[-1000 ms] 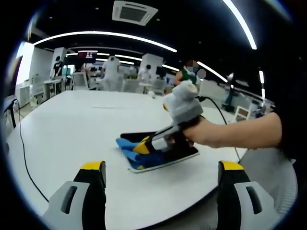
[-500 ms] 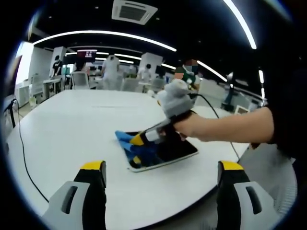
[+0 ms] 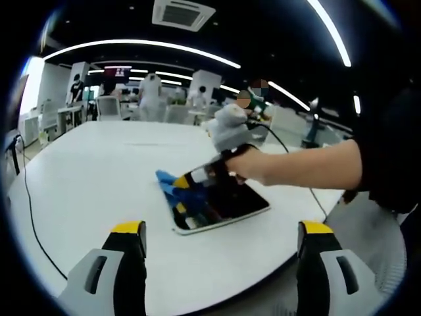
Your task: Wipe the mirror surface with the cleaning cloth until all visible marks leave the cleaned area.
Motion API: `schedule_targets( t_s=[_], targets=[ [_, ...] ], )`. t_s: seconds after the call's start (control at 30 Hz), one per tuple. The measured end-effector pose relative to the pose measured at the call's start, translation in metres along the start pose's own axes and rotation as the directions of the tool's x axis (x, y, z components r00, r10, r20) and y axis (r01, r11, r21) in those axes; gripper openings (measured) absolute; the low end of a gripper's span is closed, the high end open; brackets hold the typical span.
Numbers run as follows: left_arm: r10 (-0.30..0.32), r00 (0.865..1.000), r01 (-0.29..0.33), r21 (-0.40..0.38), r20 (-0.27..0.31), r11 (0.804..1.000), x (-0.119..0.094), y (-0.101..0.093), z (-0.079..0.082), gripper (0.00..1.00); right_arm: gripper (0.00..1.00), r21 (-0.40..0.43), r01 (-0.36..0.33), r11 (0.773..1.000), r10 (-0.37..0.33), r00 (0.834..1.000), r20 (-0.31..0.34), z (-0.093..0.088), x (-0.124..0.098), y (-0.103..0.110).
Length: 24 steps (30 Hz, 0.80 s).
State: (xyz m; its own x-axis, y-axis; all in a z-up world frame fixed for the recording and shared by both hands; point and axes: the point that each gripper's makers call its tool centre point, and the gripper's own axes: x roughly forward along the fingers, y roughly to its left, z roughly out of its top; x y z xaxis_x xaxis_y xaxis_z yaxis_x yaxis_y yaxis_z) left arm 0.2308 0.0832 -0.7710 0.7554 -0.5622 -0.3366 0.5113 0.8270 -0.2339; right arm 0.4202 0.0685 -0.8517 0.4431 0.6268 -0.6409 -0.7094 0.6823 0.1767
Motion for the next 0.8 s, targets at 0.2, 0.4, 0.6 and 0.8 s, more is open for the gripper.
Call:
schedule_targets(
  t_s=[0.2, 0.4, 0.6, 0.8],
  targets=[
    [0.003, 1.000, -0.003, -0.001, 0.004, 1.000, 0.000, 0.001, 0.001, 0.96, 0.01, 0.011, 0.015, 1.000, -0.015, 1.000, -0.006, 0.005, 0.004, -0.007],
    [-0.001, 1.000, 0.001, 0.000, 0.004, 1.000, 0.000, 0.000, 0.001, 0.97, 0.01, 0.009, 0.023, 1.000, -0.023, 1.000, -0.015, 0.007, 0.006, -0.009],
    [-0.006, 1.000, 0.006, 0.002, -0.004, 1.000, 0.001, -0.001, 0.000, 0.97, 0.01, 0.034, 0.024, 0.999, -0.023, 0.999, -0.022, 0.007, 0.006, -0.012],
    [0.000, 1.000, 0.000, -0.001, -0.005, 1.000, 0.001, 0.000, -0.001, 0.97, 0.01, 0.029, 0.029, 0.999, -0.028, 0.999, -0.029, 0.003, 0.000, -0.017]
  ],
)
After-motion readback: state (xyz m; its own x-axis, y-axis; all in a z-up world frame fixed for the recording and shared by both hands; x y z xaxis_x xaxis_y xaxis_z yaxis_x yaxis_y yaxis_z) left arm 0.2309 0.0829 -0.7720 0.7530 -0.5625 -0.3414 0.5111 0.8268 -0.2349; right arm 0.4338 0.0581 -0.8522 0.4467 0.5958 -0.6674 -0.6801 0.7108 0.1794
